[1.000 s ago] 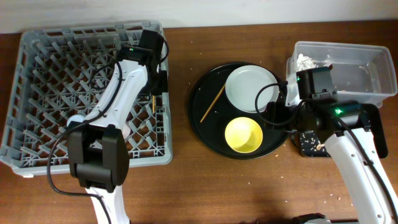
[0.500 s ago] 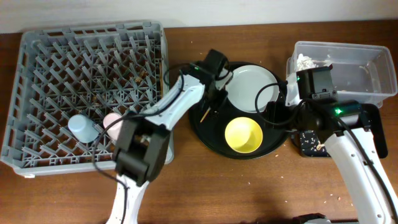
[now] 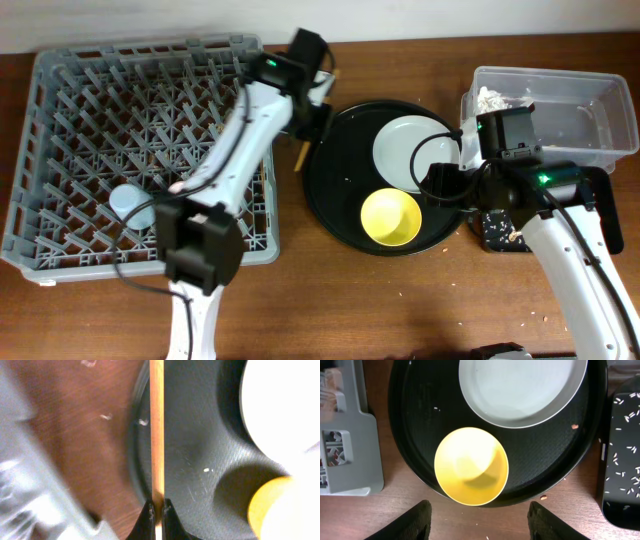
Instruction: Sort waste into correct bins and load items into the dishwasher rack
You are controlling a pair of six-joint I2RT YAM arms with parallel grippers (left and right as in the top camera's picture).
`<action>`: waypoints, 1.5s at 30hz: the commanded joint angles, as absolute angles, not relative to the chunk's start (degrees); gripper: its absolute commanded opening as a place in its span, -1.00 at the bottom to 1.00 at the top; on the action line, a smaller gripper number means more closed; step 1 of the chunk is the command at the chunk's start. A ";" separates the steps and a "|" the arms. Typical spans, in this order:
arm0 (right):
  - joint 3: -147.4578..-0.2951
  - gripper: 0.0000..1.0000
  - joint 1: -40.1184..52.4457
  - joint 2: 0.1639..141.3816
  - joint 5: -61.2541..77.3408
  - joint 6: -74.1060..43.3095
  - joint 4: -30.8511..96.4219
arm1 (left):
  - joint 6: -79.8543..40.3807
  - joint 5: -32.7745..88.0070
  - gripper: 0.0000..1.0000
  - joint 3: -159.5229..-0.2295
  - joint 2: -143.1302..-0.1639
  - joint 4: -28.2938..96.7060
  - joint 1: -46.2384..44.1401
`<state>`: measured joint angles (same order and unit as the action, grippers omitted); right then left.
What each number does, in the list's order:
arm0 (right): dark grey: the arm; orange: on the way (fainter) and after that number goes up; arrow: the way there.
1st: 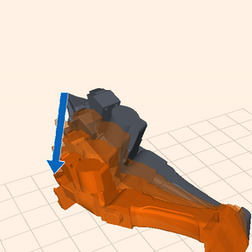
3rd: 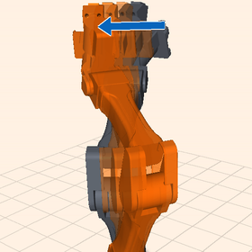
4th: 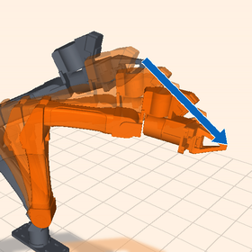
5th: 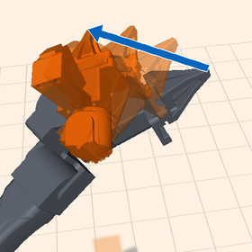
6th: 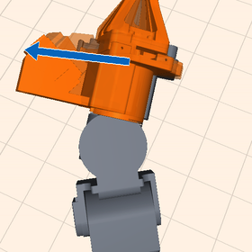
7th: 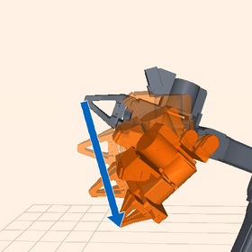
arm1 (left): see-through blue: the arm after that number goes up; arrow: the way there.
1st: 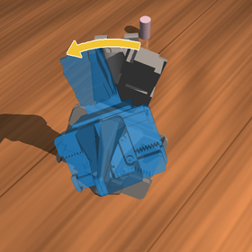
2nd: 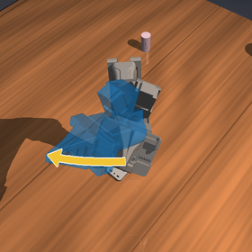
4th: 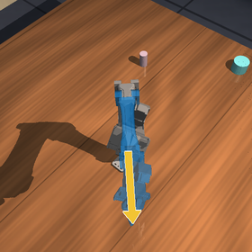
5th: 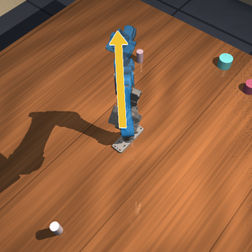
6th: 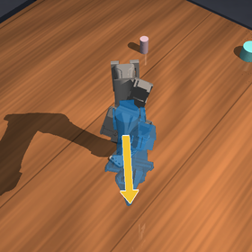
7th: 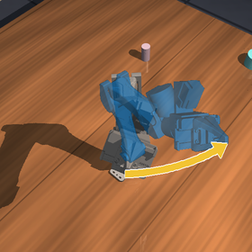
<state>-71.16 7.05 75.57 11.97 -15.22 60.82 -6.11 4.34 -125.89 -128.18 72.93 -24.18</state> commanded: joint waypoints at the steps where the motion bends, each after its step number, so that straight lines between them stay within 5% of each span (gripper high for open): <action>1: -71.57 0.26 6.83 75.50 12.25 -15.31 60.73 | -17.80 -2.50 -1.00 -127.28 -123.83 79.22 -17.69; 5: -71.57 0.26 6.83 75.50 12.23 -15.31 60.73 | -17.74 -2.87 -0.99 -120.90 -125.56 75.44 -15.11; 6: -71.57 0.26 6.83 75.50 12.25 -15.29 60.73 | -17.74 -3.03 -0.89 -118.80 -125.58 74.17 -15.11; 7: -71.57 0.26 6.83 75.50 12.25 -15.29 60.73 | -17.76 -3.05 -0.56 -118.32 -125.62 74.08 -15.09; 8: -71.57 0.26 6.83 75.50 12.25 -15.31 60.71 | -17.74 -3.07 -0.52 -118.34 -125.64 73.67 -15.09; 12: -71.57 0.26 6.83 75.50 12.23 -15.29 60.80 | -17.69 -2.26 -0.53 -123.20 -124.75 78.37 -15.07; 13: -71.53 0.26 6.83 75.55 12.25 -15.29 60.80 | -15.25 0.82 -0.53 -126.08 -124.01 80.64 -15.29; 15: -71.42 0.26 6.83 76.71 12.23 -15.31 61.17 | 0.82 19.94 -0.18 -129.38 -119.39 81.32 -16.71; 18: -71.42 0.26 5.74 78.26 11.20 -16.21 60.95 | 1.54 22.11 -0.17 -127.90 -118.10 84.97 -22.59; 20: -71.42 0.48 -0.69 78.26 6.09 -23.79 62.08 | 0.82 22.04 -0.17 -120.99 -118.17 79.70 -28.05; 22: -71.42 0.59 -9.23 78.26 15.18 -23.40 62.52 | -2.42 21.12 -0.16 -111.61 -118.17 70.48 -31.90; 28: -71.42 0.73 -14.98 78.26 17.37 -21.43 66.22 | -7.07 19.38 -0.30 -83.96 -118.17 40.69 -37.54; 32: -71.42 0.73 -14.98 78.26 17.37 -21.43 66.26 | -8.36 14.98 -1.00 -83.59 -117.99 39.66 -39.29; 35: -71.42 0.74 -14.98 78.26 17.37 -21.26 66.24 | -8.36 13.85 -1.00 -91.79 -111.92 51.53 -33.95; 40: -71.42 0.75 -14.98 78.26 17.34 -21.23 66.00 | -10.09 -39.79 -1.00 -97.36 -95.39 65.06 -13.21; 45: -71.42 0.75 -14.98 78.26 17.37 -19.75 65.80 | -16.47 -70.46 -1.00 -96.64 -103.15 59.22 -5.67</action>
<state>-71.13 -14.61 78.17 17.06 -20.51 65.80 -14.68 -57.45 -97.19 -100.01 61.28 -7.03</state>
